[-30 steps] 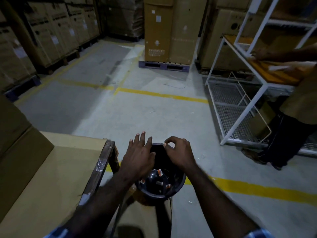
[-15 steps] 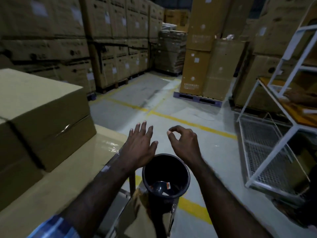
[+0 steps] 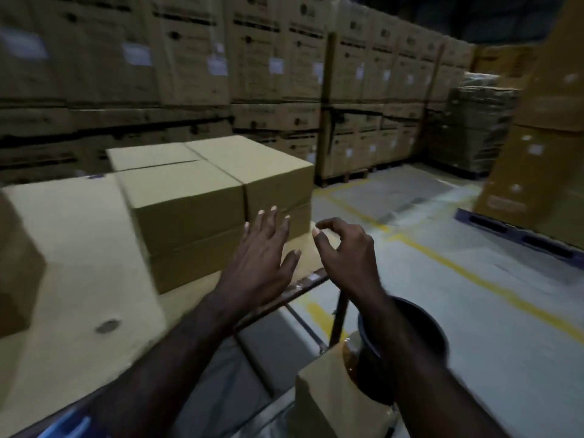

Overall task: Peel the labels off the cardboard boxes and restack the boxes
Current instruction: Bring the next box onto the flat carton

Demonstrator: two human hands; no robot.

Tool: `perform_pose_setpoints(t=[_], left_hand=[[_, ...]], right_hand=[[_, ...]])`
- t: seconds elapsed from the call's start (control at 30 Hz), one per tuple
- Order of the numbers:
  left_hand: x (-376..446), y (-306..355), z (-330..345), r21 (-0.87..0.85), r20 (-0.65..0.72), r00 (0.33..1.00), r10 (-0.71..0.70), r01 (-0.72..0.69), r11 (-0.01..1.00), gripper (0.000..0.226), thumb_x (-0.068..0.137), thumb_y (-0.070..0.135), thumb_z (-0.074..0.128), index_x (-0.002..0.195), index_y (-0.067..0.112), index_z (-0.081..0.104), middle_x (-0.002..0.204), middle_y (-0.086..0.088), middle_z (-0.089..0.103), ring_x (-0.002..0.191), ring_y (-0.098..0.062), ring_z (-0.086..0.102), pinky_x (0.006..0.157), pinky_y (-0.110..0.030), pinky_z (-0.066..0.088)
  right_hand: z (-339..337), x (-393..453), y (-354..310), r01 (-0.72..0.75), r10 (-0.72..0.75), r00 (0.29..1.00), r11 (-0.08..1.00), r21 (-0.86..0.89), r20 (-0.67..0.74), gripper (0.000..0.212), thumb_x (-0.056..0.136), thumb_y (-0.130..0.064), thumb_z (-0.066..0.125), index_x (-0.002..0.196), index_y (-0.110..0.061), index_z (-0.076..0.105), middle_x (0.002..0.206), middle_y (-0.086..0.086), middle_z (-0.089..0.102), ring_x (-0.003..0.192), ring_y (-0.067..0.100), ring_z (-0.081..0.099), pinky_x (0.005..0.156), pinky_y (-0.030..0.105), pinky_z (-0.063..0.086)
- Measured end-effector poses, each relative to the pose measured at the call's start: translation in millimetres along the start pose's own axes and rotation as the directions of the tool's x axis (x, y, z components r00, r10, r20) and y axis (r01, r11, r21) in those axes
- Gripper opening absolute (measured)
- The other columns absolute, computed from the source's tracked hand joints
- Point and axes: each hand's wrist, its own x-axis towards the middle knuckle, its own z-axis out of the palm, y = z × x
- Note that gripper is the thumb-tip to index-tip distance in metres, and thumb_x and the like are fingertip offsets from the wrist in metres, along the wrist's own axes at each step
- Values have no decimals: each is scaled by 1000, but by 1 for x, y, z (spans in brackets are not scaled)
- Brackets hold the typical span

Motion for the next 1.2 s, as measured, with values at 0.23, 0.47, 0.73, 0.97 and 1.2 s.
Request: perform_pose_setpoints(t=[0.23, 0.47, 0.73, 0.97, 1.2], left_hand=[[-74, -95, -90, 94, -154, 971, -185, 201, 975, 67, 100, 45, 38, 155, 19, 12, 163, -2, -3, 149, -17, -7, 121, -37, 0], [-159, -215, -167, 121, -245, 923, -297, 333, 935, 64, 100, 43, 39, 154, 21, 14, 163, -2, -2, 149, -18, -7, 121, -35, -1], [-227, -361, -243, 179, -240, 887, -394, 439, 881, 67, 99, 47, 38, 155, 23, 11, 163, -2, -4, 149, -18, -8, 120, -36, -1], [-242, -465, -280, 279, -191, 846, -498, 533, 799, 67, 100, 51, 32, 155, 22, 9, 163, -5, -3, 149, -23, -6, 120, -40, 0], [-238, -541, -286, 341, -136, 800, -584, 592, 731, 67, 98, 57, 23, 155, 23, 13, 163, -8, 1, 149, -27, -2, 120, -47, 3]], right_hand=[[92, 1, -117, 156, -173, 980, 975, 160, 98, 19, 92, -36, 60, 101, -23, 70, 97, 5, 67, 96, 19, 60, 80, 26, 43], [203, -23, -243, 217, -263, 949, 945, 247, 172, 23, 93, -39, 58, 108, -26, 68, 107, 5, 67, 99, 17, 61, 83, 33, 51], [331, -49, -366, 236, -300, 920, 938, 255, 250, 27, 93, -44, 53, 110, -28, 66, 109, 4, 66, 105, 15, 56, 83, 29, 44], [417, -46, -410, 179, -238, 907, 965, 193, 347, 31, 92, -52, 52, 112, -33, 63, 112, 3, 64, 90, 12, 60, 73, 27, 46], [474, -31, -408, 129, -170, 888, 984, 124, 427, 41, 90, -55, 54, 116, -25, 63, 116, 8, 64, 97, 17, 62, 78, 35, 56]])
